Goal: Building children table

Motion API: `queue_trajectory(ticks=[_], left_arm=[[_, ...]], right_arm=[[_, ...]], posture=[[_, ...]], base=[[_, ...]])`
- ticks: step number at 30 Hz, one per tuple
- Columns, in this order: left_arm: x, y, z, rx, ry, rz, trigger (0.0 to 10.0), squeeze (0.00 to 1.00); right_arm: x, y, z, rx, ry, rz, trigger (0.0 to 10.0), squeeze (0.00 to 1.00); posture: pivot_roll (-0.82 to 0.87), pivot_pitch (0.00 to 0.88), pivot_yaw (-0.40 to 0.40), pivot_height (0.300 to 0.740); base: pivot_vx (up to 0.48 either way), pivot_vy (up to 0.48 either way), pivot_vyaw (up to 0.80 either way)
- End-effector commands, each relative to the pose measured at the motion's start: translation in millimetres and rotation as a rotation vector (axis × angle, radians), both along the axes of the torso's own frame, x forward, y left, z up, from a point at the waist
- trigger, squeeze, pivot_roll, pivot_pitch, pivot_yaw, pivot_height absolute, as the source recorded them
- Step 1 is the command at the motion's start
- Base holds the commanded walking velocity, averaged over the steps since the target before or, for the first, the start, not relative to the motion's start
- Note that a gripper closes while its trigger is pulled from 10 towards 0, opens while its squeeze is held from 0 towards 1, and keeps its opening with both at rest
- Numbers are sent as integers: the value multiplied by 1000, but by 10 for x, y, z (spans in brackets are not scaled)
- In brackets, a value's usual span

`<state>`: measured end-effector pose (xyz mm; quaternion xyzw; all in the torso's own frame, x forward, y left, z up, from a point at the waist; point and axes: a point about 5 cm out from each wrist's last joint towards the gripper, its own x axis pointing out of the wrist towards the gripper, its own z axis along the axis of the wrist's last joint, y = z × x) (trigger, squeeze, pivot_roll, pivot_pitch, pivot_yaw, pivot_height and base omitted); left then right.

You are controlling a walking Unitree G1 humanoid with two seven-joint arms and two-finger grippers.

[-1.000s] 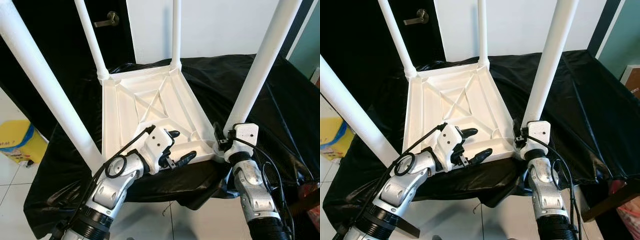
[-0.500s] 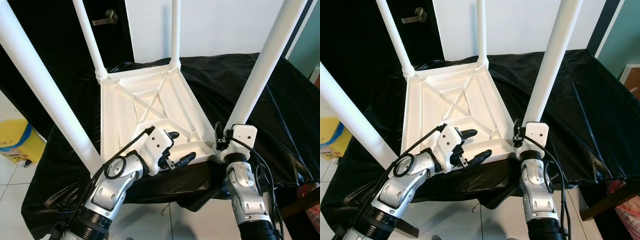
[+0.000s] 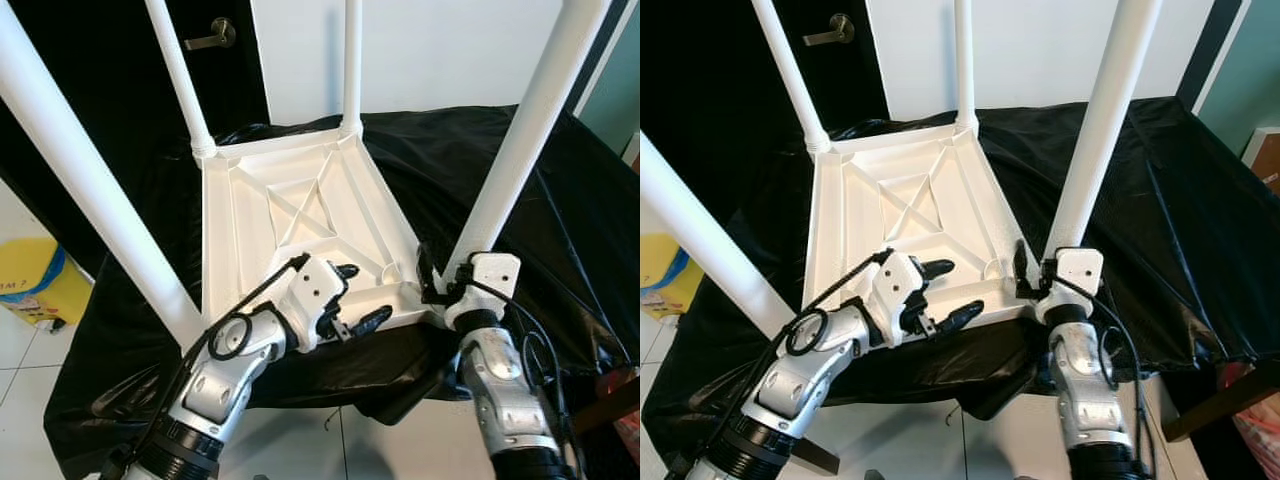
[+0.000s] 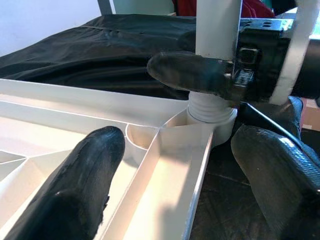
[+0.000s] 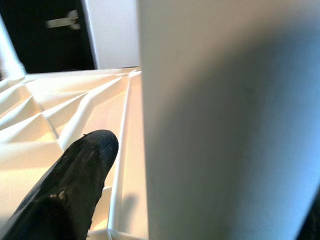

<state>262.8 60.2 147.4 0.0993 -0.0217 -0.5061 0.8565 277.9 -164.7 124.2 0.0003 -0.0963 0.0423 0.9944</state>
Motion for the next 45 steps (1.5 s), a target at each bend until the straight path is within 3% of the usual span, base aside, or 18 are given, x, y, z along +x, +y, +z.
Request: queue_trajectory(ticks=[1, 2, 4, 6, 7, 11, 14, 15, 16, 17, 18, 31, 32, 33, 45], left_arm=[[-11, -2, -14, 9, 8, 3, 10000, 0], [-7, -5, -14, 8, 9, 3, 10000, 0], [-7, -5, -14, 8, 9, 3, 10000, 0], [9, -4, -9, 9, 8, 1, 10000, 0], [9, -4, -9, 9, 8, 1, 10000, 0], [32, -15, 6, 9, 2, -5, 10000, 0], [35, -20, 10, 8, 1, -6, 10000, 0], [36, -21, 14, 8, -1, -7, 10000, 0], [39, -19, 16, 8, -2, -7, 10000, 0], [40, -16, 18, 8, -3, -7, 10000, 0], [43, -7, 20, 9, -3, -5, 10000, 0], [49, 14, 31, 14, -8, -2, 10000, 0], [52, 10, 32, 14, -8, -4, 10000, 0], [55, 3, 34, 14, -9, -6, 10000, 0], [27, -48, 4, 11, -1, -21, 10000, 0]], right_arm=[[-18, 23, -16, 10, 11, 39, 10000, 0], [-13, -18, 1, -19, 8, 99, 10000, 0], [-13, -18, 1, -19, 8, 99, 10000, 0], [44, -91, 50, -81, 12, 238, 10000, 0], [44, -91, 50, -81, 12, 238, 10000, 0], [195, -167, 134, -152, 25, 389, 10000, 0], [229, -188, 148, -172, 29, 414, 10000, 0], [263, -210, 155, -189, 35, 434, 3373, 0], [285, -224, 155, -206, 40, 445, 1255, 0], [297, -232, 155, -216, 43, 452, 1255, 0], [296, -238, 138, -221, 51, 459, 0, 0], [239, -318, 45, -212, 83, 471, 0, 0], [236, -335, 33, -209, 87, 460, 1725, 0], [238, -355, 23, -199, 88, 441, 10000, 0], [212, -385, -59, -168, 99, 190, 10000, 0]], posture=[[-76, 0, 44, 740], [-81, 0, 47, 740], [-81, 0, 47, 740], [-90, 0, 59, 740], [-90, 0, 59, 740], [-94, 0, 69, 740], [-91, 0, 69, 740], [-87, 0, 67, 740], [-81, 0, 65, 740], [-79, 0, 64, 740], [-75, 0, 64, 740], [-81, 0, 75, 740], [-85, 0, 77, 740], [-85, 0, 77, 740], [-102, 0, 61, 740]], base=[[0, 0, 0], [0, 0, 0], [0, 0, 0], [0, 0, 0], [0, 0, 0], [0, 0, 0], [0, 0, 0], [0, 0, 0], [0, 0, 0], [0, 0, 0], [0, 0, 0], [0, 0, 0], [0, 0, 0], [0, 0, 0], [0, 0, 0]])
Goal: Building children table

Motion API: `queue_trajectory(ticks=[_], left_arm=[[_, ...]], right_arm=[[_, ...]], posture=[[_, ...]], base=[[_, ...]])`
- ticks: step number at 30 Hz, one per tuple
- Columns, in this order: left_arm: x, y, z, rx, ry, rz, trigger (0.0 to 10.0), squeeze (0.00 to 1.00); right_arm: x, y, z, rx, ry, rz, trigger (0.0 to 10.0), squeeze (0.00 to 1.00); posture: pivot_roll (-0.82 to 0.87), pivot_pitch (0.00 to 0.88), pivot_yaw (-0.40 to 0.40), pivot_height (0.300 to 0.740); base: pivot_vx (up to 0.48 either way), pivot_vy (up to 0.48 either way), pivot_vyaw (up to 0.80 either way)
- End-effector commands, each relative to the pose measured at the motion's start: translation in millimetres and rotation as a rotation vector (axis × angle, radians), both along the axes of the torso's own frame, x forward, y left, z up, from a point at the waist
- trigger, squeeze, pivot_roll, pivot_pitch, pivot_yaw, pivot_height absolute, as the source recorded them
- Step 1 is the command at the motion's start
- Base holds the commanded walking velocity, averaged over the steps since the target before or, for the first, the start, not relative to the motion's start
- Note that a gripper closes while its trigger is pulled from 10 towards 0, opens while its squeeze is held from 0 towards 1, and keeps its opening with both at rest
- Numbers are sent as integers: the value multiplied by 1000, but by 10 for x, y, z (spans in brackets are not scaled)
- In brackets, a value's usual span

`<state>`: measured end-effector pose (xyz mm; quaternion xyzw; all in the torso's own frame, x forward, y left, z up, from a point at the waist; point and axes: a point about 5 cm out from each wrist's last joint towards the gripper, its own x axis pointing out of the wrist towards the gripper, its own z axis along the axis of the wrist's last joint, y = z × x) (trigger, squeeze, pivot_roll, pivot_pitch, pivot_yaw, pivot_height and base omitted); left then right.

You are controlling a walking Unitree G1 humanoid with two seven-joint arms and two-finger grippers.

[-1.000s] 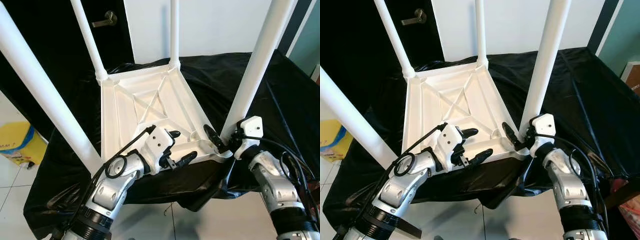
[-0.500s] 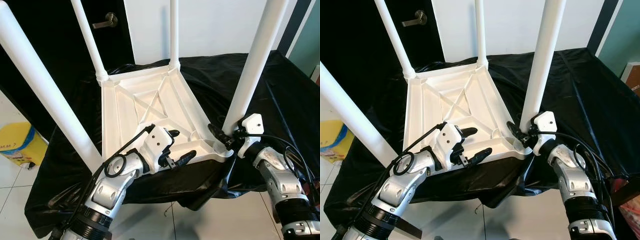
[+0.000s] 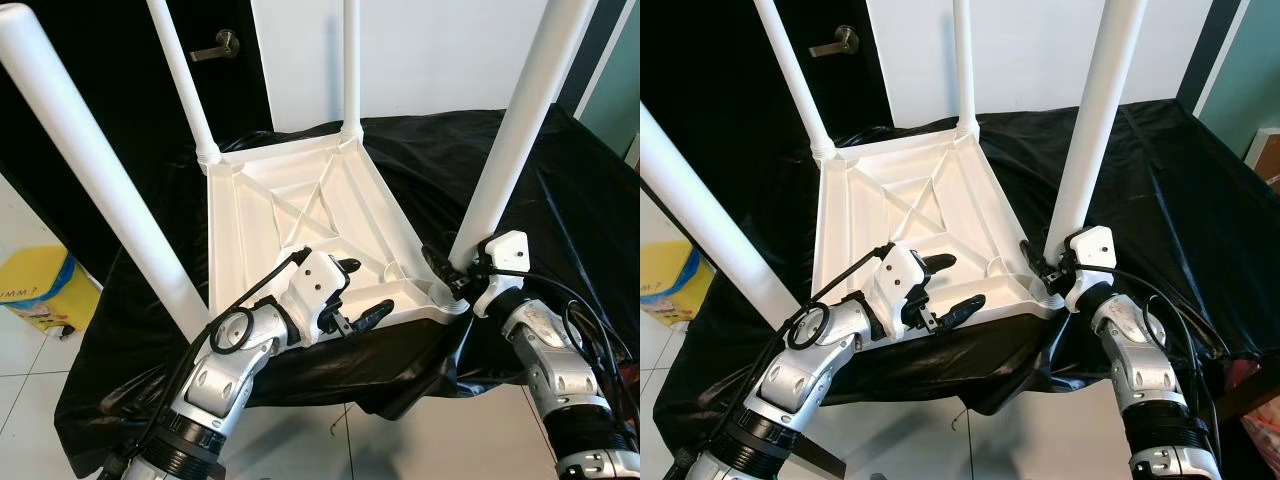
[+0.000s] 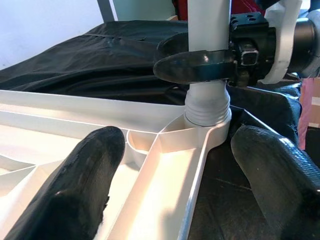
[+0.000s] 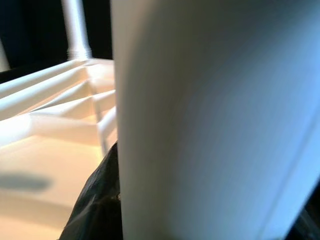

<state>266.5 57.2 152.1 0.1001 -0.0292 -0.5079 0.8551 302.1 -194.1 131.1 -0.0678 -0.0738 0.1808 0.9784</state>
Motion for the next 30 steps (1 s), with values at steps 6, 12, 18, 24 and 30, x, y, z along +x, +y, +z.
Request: queue_trajectory(ticks=[6, 12, 18, 24, 30], left_arm=[[-27, -31, -59, 9, 18, -8, 10000, 0], [-36, -46, -64, 0, 21, 0, 10000, 0], [-37, -46, -69, -1, 22, -2, 10000, 0], [-45, -47, -74, -3, 23, -1, 10000, 0], [-45, -27, -76, -3, 26, 5, 10000, 0]], right_arm=[[-99, 6, -167, 59, 61, -260, 10000, 0], [-169, 106, -238, 99, 80, -394, 10000, 0], [-223, 211, -286, 140, 92, -504, 10000, 0], [-231, 250, -278, 166, 101, -585, 10000, 0], [-250, 284, -260, 187, 94, -564, 10000, 0]], posture=[[-97, 0, 33, 740], [-102, 0, 29, 740], [-107, 0, 26, 740], [-106, 0, 22, 740], [-103, 0, 21, 740]], base=[[0, 0, 0], [0, 0, 0], [0, 0, 0], [0, 0, 0], [0, 0, 0]])
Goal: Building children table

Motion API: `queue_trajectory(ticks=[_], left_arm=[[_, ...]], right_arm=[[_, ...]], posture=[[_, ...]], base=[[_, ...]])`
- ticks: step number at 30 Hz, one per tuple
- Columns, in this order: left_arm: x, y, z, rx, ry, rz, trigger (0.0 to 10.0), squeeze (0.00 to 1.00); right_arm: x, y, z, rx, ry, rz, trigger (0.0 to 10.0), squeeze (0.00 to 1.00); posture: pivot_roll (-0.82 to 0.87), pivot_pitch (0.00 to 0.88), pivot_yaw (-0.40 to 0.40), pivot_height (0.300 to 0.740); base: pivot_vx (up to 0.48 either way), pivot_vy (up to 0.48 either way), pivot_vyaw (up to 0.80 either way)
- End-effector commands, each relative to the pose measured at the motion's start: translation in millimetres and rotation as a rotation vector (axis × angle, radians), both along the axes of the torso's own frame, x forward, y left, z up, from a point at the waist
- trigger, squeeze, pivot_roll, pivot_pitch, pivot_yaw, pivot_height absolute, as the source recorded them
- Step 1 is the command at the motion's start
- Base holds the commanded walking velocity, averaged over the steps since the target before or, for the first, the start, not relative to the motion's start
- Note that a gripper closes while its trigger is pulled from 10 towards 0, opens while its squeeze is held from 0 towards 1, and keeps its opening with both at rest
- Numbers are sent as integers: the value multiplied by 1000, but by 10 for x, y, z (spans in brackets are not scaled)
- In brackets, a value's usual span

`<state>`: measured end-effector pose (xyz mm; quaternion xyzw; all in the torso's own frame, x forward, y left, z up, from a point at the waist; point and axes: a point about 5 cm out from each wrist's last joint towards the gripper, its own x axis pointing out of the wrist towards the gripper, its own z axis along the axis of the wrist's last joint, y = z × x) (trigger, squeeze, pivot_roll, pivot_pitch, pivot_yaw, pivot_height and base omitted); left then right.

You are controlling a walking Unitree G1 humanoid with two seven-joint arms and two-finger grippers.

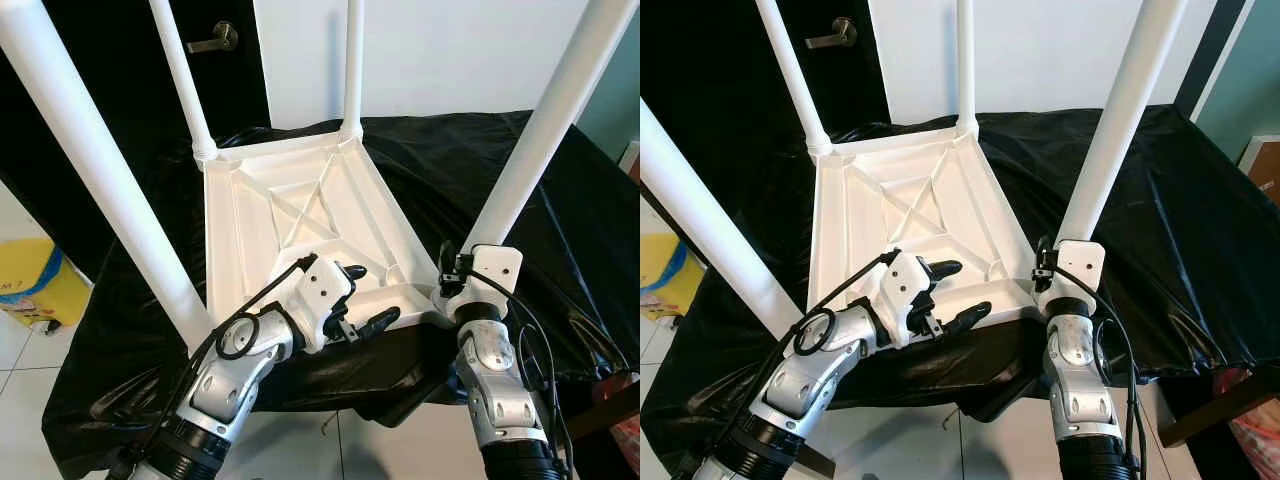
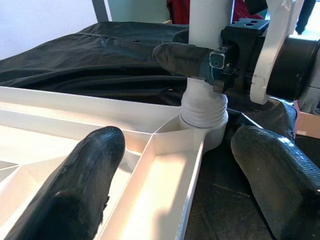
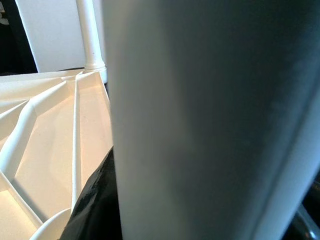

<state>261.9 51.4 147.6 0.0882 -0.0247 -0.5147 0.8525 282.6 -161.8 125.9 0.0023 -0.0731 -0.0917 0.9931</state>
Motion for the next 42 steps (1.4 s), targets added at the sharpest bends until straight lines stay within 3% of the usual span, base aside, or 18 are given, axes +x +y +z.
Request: queue_trajectory(ticks=[1, 3, 4, 5, 9, 14, 15, 16, 17, 19, 21, 24, 27, 29, 32, 37, 39, 42], left_arm=[[5, 41, -29, 12, 6, 23, 10000, 0], [5, 41, -29, 12, 6, 23, 10000, 0], [8, 49, -27, 12, 5, 26, 10000, 0], [10, 58, -23, 12, 4, 29, 10000, 0], [8, 61, -19, 12, 2, 33, 10000, 0], [0, 50, -23, 9, 6, 32, 10000, 0], [2, 48, -22, 9, 6, 31, 10000, 0], [2, 48, -22, 9, 6, 31, 10000, 0], [3, 47, -21, 8, 6, 30, 10000, 0], [10, 46, -19, 8, 5, 28, 10000, 0], [10, 46, -19, 8, 5, 28, 10000, 0], [20, 47, -12, 10, 3, 25, 10000, 0], [43, 64, 3, 15, -3, 24, 10000, 0], [43, 64, 3, 15, -3, 24, 10000, 0], [61, 86, 21, 20, -8, 26, 10000, 0], [67, 91, 26, 24, -10, 25, 10000, 0], [84, 90, 42, 30, -13, 15, 10000, 0], [103, 90, 60, 35, -17, 6, 10000, 0]], right_arm=[[-61, -21, -198, 25, 91, -8, 10000, 0], [-61, -21, -198, 25, 91, -8, 10000, 0], [-65, -3, -191, 23, 87, 5, 10000, 231], [-67, 13, -180, 32, 75, 23, 10000, 1000], [-72, 24, -139, 24, 37, 48, 10000, 1000], [-69, -78, -71, -5, -2, 97, 10000, 1000], [-66, -107, -56, -10, -3, 124, 10000, 847], [-66, -107, -56, -10, -3, 124, 10000, 847], [-64, -125, -47, -12, -3, 142, 10000, 0], [-67, -162, -11, -33, -9, 232, 10000, 0], [-67, -162, -11, -33, -9, 232, 10000, 0], [-70, -195, 22, -67, -18, 328, 10000, 0], [-52, -257, 53, -113, -9, 476, 10000, 0], [-52, -257, 53, -113, -9, 476, 10000, 0], [-14, -317, 75, -152, 16, 594, 10000, 0], [15, -343, 83, -168, 31, 641, 10000, 0], [86, -368, 74, -194, 84, 745, 10000, 0], [125, -392, 59, -214, 117, 800, 10000, 0]], posture=[[-101, 0, 25, 740], [-101, 0, 25, 740], [-101, 0, 25, 740], [-98, 0, 25, 740], [-97, 0, 24, 740], [-105, 0, 26, 740], [-109, 0, 28, 740], [-109, 0, 28, 740], [-109, 0, 28, 740], [-113, 0, 39, 740], [-113, 0, 39, 740], [-111, 0, 44, 740], [-106, 0, 59, 740], [-106, 0, 59, 740], [-103, 0, 74, 740], [-104, 0, 83, 740], [-109, 0, 106, 740], [-112, 0, 116, 740]], base=[[0, 0, 0], [0, 0, 0], [0, 0, 0], [0, 0, 0], [0, 0, 0], [0, 0, 0], [0, 0, 0], [0, 0, 0], [0, 0, 0], [0, 0, 0], [0, 0, 0], [0, 0, 0], [0, 0, 0], [0, 0, 0], [0, 0, 0], [0, 0, 0], [0, 0, 0], [0, 0, 0]])
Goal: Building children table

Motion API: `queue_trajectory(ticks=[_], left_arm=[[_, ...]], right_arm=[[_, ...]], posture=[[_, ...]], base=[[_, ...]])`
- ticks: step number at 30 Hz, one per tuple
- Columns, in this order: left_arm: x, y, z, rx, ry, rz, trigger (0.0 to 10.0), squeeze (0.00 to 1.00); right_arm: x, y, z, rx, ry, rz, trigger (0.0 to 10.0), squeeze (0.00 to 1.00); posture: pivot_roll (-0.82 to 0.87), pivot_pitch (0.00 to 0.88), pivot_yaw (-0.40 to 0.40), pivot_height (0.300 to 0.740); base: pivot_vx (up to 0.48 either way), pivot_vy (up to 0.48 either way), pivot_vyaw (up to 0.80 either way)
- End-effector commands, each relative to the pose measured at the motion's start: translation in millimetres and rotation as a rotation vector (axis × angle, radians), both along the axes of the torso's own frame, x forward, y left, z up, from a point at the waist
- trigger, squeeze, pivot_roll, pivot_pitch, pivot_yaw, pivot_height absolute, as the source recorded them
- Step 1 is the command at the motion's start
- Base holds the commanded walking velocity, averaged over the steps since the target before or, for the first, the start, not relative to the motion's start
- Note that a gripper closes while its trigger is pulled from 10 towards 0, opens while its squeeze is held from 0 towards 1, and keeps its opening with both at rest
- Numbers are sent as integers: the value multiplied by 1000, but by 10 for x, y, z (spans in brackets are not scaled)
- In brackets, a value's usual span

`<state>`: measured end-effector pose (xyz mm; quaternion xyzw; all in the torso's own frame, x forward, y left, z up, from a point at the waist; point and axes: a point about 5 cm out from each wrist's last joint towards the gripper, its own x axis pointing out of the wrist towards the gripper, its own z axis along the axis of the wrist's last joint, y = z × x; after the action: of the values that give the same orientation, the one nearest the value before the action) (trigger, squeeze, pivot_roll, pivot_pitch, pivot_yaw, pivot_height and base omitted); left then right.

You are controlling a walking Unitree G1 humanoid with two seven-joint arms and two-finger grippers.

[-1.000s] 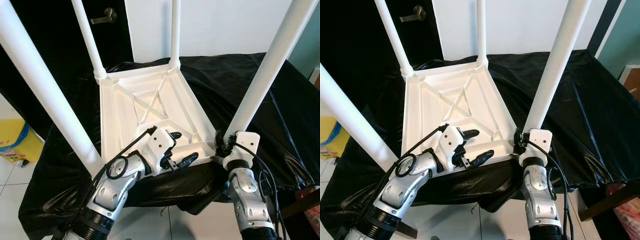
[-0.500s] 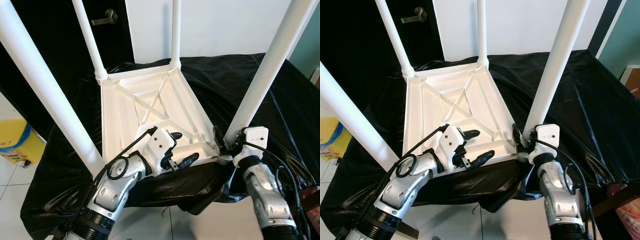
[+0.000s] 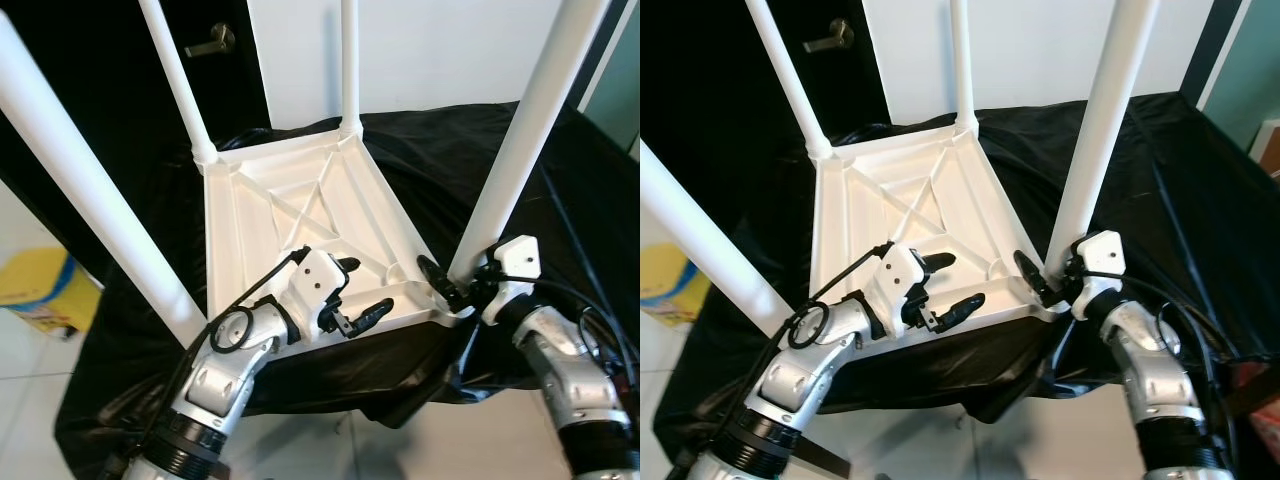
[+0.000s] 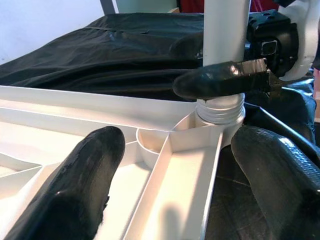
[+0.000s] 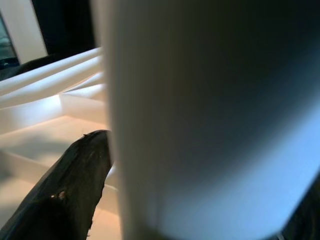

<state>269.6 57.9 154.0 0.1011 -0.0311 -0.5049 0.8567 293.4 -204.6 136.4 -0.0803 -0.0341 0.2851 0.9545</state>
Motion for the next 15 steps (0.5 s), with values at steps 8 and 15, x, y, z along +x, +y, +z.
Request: queue_trajectory(ticks=[8, 15], left_arm=[[39, 3, 0, 28, 7, -31, 10000, 0], [39, -11, -24, 31, 15, -39, 10000, 0]], right_arm=[[114, 1, 5, -16, 20, 81, 10000, 0], [137, 60, -25, -11, 25, 113, 10000, 0]], posture=[[-118, 0, 124, 740], [-114, 0, 118, 740]], base=[[0, 0, 0], [0, 0, 0]])
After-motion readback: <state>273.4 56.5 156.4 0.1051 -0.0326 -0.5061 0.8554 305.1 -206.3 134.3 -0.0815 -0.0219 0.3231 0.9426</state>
